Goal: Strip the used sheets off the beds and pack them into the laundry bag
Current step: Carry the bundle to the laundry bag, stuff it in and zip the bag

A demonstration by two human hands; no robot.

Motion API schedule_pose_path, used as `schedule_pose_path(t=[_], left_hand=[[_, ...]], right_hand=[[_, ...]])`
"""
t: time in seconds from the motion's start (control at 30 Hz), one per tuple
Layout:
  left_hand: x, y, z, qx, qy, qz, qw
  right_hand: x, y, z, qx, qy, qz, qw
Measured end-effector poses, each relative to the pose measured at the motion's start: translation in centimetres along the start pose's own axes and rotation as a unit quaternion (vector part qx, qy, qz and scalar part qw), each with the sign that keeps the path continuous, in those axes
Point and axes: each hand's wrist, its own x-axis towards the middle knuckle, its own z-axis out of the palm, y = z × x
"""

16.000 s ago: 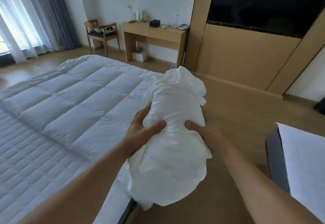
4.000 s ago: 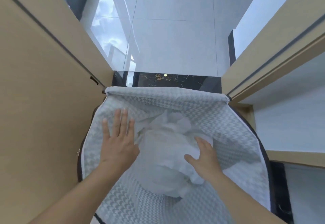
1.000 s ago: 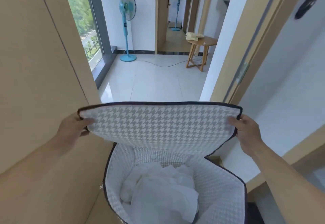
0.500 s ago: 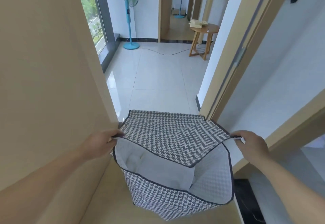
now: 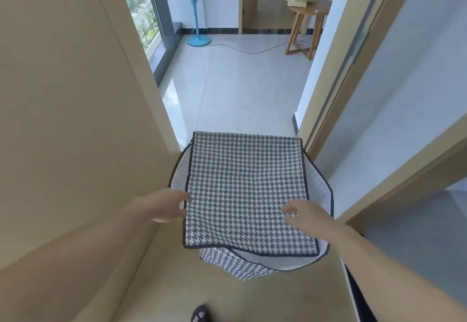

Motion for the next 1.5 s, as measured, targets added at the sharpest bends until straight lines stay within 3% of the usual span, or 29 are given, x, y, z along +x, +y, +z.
schedule_pose_path(t=[0.33, 0.5, 0.63, 0.87, 1.0, 1.07, 1.13, 1.37, 1.5], left_hand=[[8.4, -4.2, -7.4, -0.119, 0.148, -0.03, 0.981], [16.6, -10.5, -12.2, -0.231, 0.154, -0.075, 0.958], [23.6, -13.7, -13.5, -0.31, 0.101, -0.081, 0.942], [34.8, -15.6, -12.3, -0.389, -0.003, -0.086, 0.917], [38.5, -14.3, -10.6, -0.4, -0.045, -0.075, 0.912], [39.6, -13.9, -9.9, -0.389, -0.05, -0.076, 0.917], [40.4, -13.7, -9.2, -0.391, -0.047, -0.084, 0.915], [41.0, -13.3, -8.8, -0.418, -0.048, -0.083, 0.903], [41.8, -14.1, -9.0, -0.419, -0.019, -0.101, 0.902]], right_hand=[[10.0, -13.9, -0.7, -0.001, 0.011, -0.051, 0.999], [20.5, -21.3, 0.8, 0.105, 0.064, 0.021, 0.992], [28.6, -24.9, 2.8, 0.201, 0.067, 0.117, 0.97], [41.5, -27.7, 6.9, 0.336, 0.082, 0.268, 0.899], [44.6, -26.7, 9.2, 0.452, 0.126, 0.392, 0.791], [45.6, -26.2, 10.4, 0.516, 0.153, 0.42, 0.73], [46.3, -25.8, 11.4, 0.547, 0.17, 0.429, 0.698], [46.0, -25.5, 9.7, 0.586, 0.162, 0.439, 0.661], [44.5, -25.4, 10.7, 0.563, 0.144, 0.431, 0.691]])
